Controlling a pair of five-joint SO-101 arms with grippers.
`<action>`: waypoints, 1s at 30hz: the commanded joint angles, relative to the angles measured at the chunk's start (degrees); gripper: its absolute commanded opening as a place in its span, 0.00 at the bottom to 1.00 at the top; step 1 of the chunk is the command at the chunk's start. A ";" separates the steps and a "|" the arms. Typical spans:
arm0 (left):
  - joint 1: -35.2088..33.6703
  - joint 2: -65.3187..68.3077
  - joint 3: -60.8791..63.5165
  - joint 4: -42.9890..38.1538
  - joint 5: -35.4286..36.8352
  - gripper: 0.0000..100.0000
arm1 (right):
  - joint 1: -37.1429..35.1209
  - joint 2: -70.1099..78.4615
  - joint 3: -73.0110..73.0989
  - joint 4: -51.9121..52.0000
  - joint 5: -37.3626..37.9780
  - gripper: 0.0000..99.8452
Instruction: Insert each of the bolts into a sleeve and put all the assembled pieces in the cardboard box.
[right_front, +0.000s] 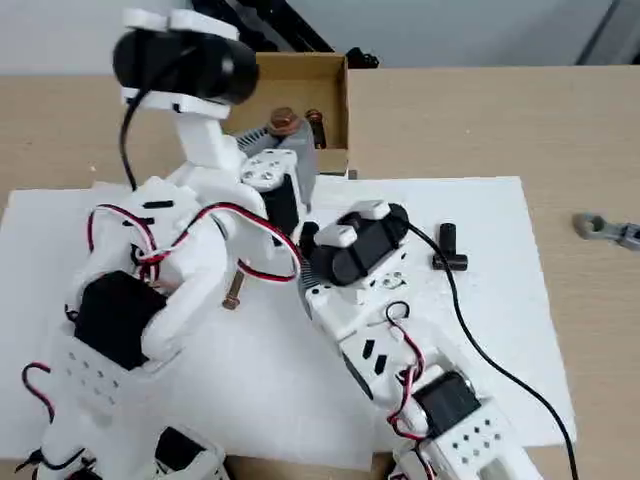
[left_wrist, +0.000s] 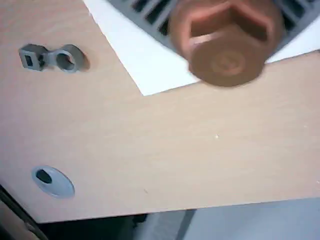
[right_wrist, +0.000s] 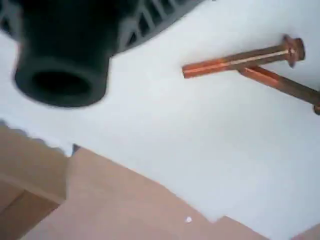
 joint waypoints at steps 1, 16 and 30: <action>0.70 -0.62 -0.48 0.88 0.44 0.00 | 0.84 -4.44 0.44 -0.84 0.79 0.00; 4.40 -0.44 1.19 1.14 0.97 0.00 | 0.84 -19.03 9.14 -2.86 1.93 0.00; 4.13 -0.97 5.76 -0.09 1.14 0.00 | 1.01 -19.47 8.70 -2.95 1.76 0.00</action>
